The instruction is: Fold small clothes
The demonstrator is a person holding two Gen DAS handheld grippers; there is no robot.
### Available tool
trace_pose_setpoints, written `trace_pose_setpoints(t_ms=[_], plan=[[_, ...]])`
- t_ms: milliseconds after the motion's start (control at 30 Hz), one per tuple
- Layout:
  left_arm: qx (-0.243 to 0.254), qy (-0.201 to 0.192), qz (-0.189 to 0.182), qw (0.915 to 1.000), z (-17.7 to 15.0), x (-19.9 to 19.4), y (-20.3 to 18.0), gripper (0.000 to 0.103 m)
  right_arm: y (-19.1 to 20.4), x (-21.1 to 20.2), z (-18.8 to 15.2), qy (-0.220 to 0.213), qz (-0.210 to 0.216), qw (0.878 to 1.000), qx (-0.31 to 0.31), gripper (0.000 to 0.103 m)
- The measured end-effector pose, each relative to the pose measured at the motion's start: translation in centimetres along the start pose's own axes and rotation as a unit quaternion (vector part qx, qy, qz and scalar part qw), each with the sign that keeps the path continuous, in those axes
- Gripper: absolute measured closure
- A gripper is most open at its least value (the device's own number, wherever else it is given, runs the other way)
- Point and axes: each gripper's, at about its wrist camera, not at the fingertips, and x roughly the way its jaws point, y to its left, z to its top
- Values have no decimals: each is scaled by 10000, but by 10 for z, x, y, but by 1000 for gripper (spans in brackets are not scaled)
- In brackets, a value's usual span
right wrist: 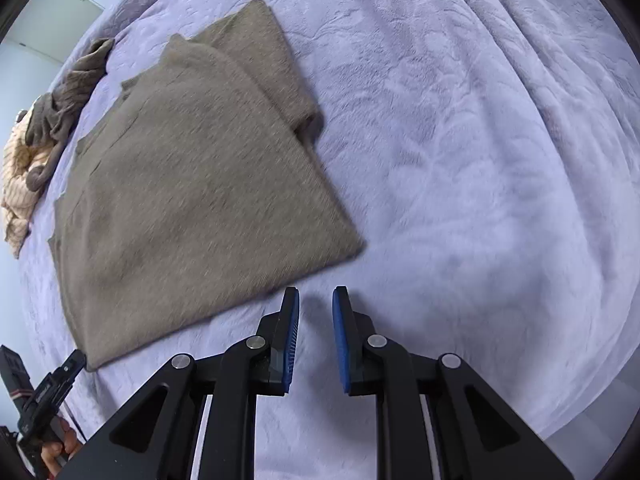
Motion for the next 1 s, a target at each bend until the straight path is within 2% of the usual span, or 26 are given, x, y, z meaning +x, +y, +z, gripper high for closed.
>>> trace_pose_setpoints(t_ms=[400,433,467,500,533,667,767,833,933,1000], plan=[[250,97,192,9995,-10,-21,1,72,52,-4,-56,346,493,9977,-311,84],[237,126,206,9994,-11,-22,2,57,58,-4,-61,380,525,9973,-353,84],[209,106,251,9994,-11,-23,4,25,62,-4,-66,401,544,9970,-389,84],[172,6,303,9994,-12,-27,5,15,69,-3,-69,432,564,9965,-438,84],[149,-139,325,9993,-14,-32,7,12,73,-3,-72,461,583,9961,-481,84],[-4,-144,279,9995,-13,-36,18,12,96,1,-81,562,638,9943,-641,82],[-52,-241,456,9987,-12,-37,24,11,112,7,-83,640,653,9930,-742,77],[-71,-269,554,9981,-12,-37,27,0,119,8,-84,669,678,9925,-769,67],[-66,-261,622,9977,-12,-37,32,0,130,10,-88,699,724,9914,-837,54],[-87,-231,677,9974,-11,-36,35,0,135,12,-89,741,755,9905,-883,50]])
